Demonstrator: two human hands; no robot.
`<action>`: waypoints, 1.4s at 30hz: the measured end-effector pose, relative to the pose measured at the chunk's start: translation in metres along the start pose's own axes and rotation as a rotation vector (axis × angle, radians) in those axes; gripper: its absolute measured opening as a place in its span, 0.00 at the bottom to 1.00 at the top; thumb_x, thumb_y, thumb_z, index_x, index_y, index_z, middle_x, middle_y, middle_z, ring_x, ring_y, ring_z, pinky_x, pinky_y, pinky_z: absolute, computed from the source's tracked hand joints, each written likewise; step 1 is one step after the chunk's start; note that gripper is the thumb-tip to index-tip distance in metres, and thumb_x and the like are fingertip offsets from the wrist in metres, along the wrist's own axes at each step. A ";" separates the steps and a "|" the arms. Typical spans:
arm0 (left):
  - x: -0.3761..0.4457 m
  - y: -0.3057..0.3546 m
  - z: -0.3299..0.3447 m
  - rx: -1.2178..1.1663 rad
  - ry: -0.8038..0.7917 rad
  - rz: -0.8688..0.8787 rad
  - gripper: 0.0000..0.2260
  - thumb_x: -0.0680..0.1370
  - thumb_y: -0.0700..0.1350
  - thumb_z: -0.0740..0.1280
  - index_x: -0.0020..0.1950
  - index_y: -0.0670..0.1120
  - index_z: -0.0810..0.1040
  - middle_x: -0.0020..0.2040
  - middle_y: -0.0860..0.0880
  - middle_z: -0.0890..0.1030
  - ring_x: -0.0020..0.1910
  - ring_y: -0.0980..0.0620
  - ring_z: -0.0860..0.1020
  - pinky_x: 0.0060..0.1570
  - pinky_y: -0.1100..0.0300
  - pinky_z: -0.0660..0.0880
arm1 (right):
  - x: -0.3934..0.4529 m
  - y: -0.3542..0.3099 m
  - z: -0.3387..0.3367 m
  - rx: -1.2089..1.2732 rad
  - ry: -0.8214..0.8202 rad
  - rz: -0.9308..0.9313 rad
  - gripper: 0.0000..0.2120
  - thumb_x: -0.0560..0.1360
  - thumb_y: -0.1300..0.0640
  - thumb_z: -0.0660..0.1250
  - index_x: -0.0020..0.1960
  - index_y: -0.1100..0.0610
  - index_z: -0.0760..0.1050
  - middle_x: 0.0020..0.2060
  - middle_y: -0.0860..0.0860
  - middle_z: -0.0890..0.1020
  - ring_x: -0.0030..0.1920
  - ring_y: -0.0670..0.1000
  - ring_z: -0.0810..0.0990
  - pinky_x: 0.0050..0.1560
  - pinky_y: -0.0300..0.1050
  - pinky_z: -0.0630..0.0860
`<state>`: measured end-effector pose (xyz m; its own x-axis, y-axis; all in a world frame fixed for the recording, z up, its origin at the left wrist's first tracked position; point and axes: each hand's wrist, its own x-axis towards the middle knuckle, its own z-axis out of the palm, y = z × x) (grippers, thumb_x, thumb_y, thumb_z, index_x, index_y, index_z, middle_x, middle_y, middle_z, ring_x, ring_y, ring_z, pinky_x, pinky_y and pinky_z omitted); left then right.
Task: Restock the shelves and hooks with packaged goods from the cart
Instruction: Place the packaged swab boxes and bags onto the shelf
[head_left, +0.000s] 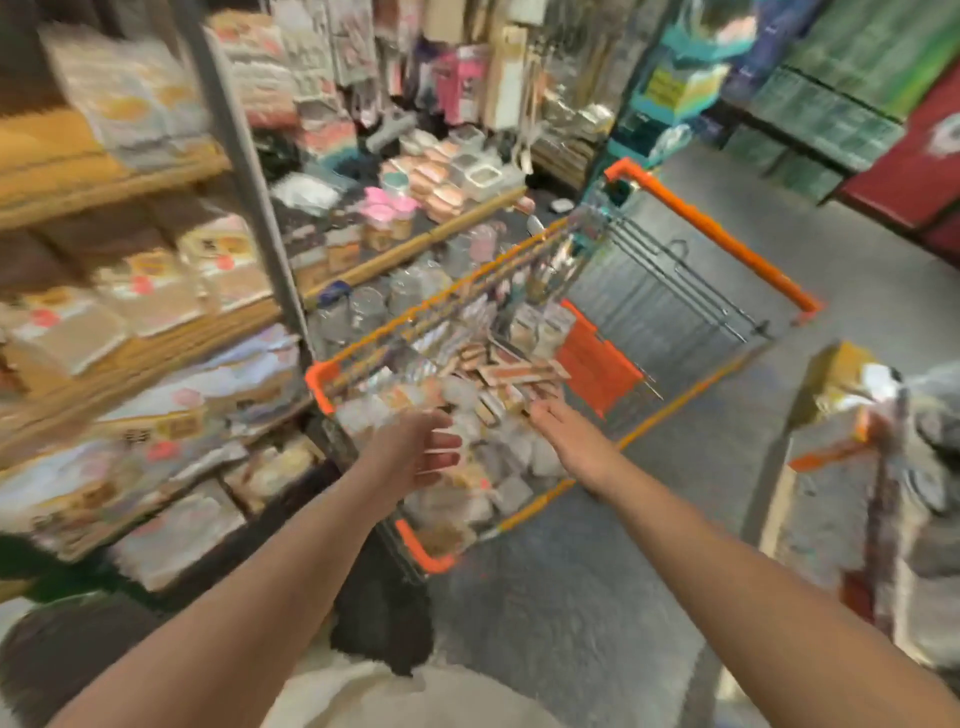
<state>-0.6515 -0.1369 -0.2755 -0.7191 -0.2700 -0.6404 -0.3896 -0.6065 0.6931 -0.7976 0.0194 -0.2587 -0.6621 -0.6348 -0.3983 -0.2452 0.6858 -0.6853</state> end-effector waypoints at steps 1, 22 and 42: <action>0.006 -0.014 0.003 0.000 0.024 -0.049 0.07 0.78 0.50 0.65 0.47 0.47 0.74 0.36 0.50 0.79 0.35 0.52 0.77 0.35 0.60 0.66 | -0.005 0.015 -0.003 0.004 -0.003 0.043 0.19 0.83 0.49 0.55 0.61 0.63 0.74 0.57 0.54 0.77 0.61 0.53 0.74 0.62 0.47 0.67; 0.191 0.019 -0.040 0.358 0.044 -0.317 0.11 0.82 0.50 0.62 0.57 0.45 0.77 0.44 0.49 0.82 0.41 0.52 0.81 0.37 0.61 0.73 | 0.158 0.076 0.055 0.320 -0.112 0.425 0.13 0.81 0.43 0.57 0.51 0.50 0.76 0.45 0.45 0.77 0.52 0.49 0.75 0.46 0.41 0.70; 0.255 -0.002 -0.103 0.270 0.348 -0.474 0.09 0.80 0.50 0.66 0.56 0.47 0.78 0.50 0.49 0.83 0.48 0.50 0.81 0.44 0.57 0.74 | 0.317 0.108 0.139 0.238 0.166 0.421 0.37 0.73 0.46 0.71 0.75 0.58 0.61 0.72 0.56 0.68 0.71 0.57 0.67 0.67 0.50 0.67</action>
<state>-0.7741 -0.2814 -0.4743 -0.2226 -0.2737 -0.9357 -0.7824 -0.5225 0.3390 -0.9354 -0.1572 -0.5442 -0.7773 -0.2427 -0.5804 0.2218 0.7576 -0.6139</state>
